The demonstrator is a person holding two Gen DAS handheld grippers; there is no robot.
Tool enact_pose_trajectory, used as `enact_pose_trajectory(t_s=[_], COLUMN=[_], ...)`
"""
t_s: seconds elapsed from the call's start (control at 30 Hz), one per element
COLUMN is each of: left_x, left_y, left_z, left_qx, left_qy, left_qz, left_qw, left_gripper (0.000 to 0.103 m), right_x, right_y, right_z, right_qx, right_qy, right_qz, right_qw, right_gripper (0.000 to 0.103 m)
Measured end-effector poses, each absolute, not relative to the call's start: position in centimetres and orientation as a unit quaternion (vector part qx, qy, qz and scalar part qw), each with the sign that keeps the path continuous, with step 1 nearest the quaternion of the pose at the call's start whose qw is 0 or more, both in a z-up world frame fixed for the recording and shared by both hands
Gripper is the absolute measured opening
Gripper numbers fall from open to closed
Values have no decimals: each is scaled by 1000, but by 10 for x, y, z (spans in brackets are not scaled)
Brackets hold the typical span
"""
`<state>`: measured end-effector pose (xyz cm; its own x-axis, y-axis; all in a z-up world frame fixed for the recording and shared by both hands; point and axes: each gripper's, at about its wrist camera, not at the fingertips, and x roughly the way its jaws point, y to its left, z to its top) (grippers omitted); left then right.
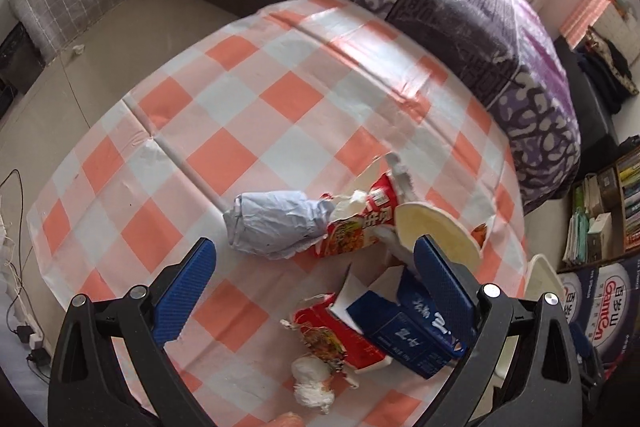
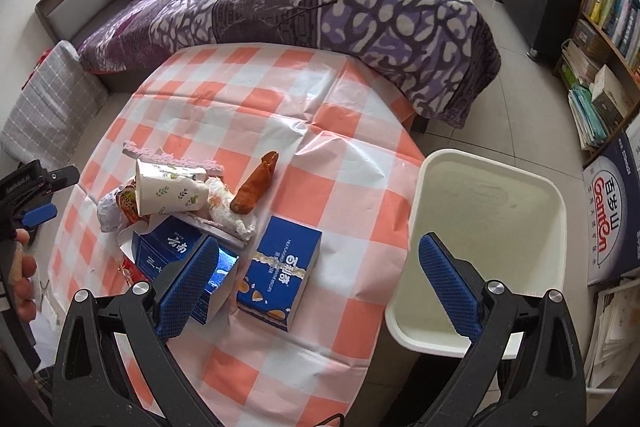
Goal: Collect trash
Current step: 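Reach the right tool to the white paper cup and grasp it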
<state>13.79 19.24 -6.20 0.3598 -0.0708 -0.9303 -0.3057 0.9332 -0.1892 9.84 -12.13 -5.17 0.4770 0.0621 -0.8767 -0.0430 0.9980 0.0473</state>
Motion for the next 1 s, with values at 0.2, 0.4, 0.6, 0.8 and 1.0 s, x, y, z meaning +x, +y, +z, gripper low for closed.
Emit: enact_pose_trajectory(t_s=[0.2, 0.4, 0.6, 0.8, 1.0], left_x=[149, 154, 166, 175, 178], left_y=[219, 231, 225, 224, 221], left_z=[-94, -96, -101, -112, -102], left_qx=[-181, -231, -231, -228, -171], left_qy=[608, 595, 604, 618, 634], left_qz=[105, 113, 93, 94, 90], left_qw=[766, 762, 757, 746, 749], left_gripper=[96, 96, 96, 96, 96], right_x=[118, 131, 150, 162, 180], right_y=[-79, -18, 24, 37, 12], right_z=[-72, -83, -91, -95, -94], right_qx=[-32, -114, -174, -153, -82], right_qy=[505, 476, 461, 469, 501], right_qz=[131, 200, 220, 237, 212], right_qw=[853, 849, 842, 837, 835], right_gripper=[96, 96, 96, 60, 26])
